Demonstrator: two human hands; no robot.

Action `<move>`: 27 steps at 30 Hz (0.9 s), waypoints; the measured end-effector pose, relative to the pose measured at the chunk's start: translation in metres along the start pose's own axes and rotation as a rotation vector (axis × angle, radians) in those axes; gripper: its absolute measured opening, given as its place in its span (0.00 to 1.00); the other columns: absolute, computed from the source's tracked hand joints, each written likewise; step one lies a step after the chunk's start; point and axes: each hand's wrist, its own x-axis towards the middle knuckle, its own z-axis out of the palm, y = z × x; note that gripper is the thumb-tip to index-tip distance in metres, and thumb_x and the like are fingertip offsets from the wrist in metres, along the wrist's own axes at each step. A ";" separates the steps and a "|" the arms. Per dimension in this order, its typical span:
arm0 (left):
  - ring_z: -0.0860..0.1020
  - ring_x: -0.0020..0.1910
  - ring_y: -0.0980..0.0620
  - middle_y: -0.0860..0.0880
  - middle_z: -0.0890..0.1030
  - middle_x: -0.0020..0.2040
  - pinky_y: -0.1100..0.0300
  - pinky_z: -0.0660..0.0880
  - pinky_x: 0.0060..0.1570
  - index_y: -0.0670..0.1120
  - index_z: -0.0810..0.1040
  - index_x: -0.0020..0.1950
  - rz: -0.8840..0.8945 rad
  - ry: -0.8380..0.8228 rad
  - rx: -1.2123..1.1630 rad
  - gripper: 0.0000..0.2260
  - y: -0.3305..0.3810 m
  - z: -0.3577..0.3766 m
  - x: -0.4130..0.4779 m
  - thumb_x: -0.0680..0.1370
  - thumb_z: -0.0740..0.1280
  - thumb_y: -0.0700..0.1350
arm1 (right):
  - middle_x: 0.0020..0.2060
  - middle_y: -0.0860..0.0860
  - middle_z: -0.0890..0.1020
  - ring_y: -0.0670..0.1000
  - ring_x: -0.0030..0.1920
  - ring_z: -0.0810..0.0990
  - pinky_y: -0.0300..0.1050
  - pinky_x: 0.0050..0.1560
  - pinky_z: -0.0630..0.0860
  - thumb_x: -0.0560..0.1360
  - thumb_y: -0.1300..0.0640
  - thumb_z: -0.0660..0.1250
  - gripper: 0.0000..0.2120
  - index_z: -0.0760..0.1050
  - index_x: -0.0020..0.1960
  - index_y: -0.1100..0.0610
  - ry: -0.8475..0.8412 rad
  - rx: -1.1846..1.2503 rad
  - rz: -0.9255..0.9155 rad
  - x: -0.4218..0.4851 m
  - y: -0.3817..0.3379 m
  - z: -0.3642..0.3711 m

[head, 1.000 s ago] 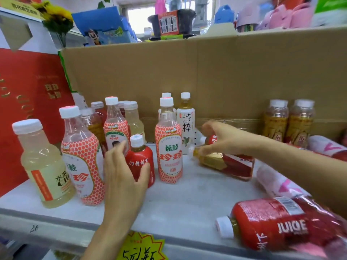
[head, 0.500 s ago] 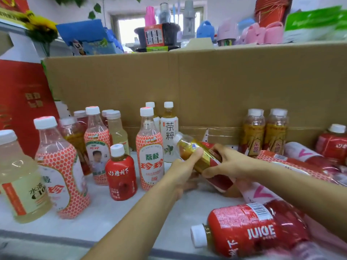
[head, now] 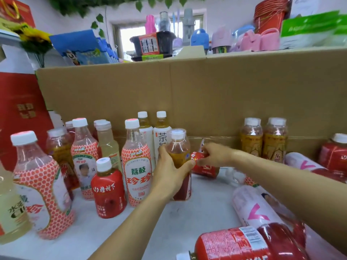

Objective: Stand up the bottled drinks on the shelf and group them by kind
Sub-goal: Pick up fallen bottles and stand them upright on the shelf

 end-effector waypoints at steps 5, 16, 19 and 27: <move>0.68 0.72 0.48 0.53 0.66 0.74 0.49 0.67 0.69 0.54 0.54 0.76 0.009 0.000 0.002 0.35 0.003 0.001 0.001 0.76 0.72 0.52 | 0.49 0.50 0.83 0.52 0.47 0.80 0.47 0.51 0.79 0.66 0.42 0.75 0.18 0.76 0.51 0.50 -0.050 -0.216 0.042 0.025 0.000 0.026; 0.70 0.63 0.55 0.56 0.70 0.64 0.53 0.68 0.65 0.52 0.57 0.74 -0.010 -0.004 0.007 0.33 0.001 0.001 0.007 0.76 0.73 0.52 | 0.44 0.56 0.80 0.51 0.44 0.78 0.50 0.51 0.78 0.71 0.68 0.72 0.25 0.66 0.63 0.59 0.220 0.746 0.127 -0.007 0.017 0.003; 0.68 0.59 0.56 0.56 0.68 0.62 0.58 0.66 0.58 0.51 0.54 0.76 -0.018 -0.006 -0.011 0.35 0.003 0.002 0.005 0.76 0.72 0.52 | 0.58 0.57 0.79 0.52 0.53 0.79 0.43 0.46 0.78 0.73 0.64 0.71 0.32 0.62 0.73 0.57 0.089 0.626 0.093 -0.013 0.015 0.002; 0.70 0.60 0.54 0.51 0.71 0.67 0.57 0.69 0.57 0.49 0.54 0.75 -0.035 0.007 0.008 0.35 0.004 -0.001 -0.001 0.76 0.72 0.50 | 0.48 0.53 0.79 0.50 0.43 0.76 0.40 0.33 0.70 0.73 0.39 0.70 0.27 0.76 0.60 0.60 -0.061 0.230 0.106 0.000 -0.004 0.019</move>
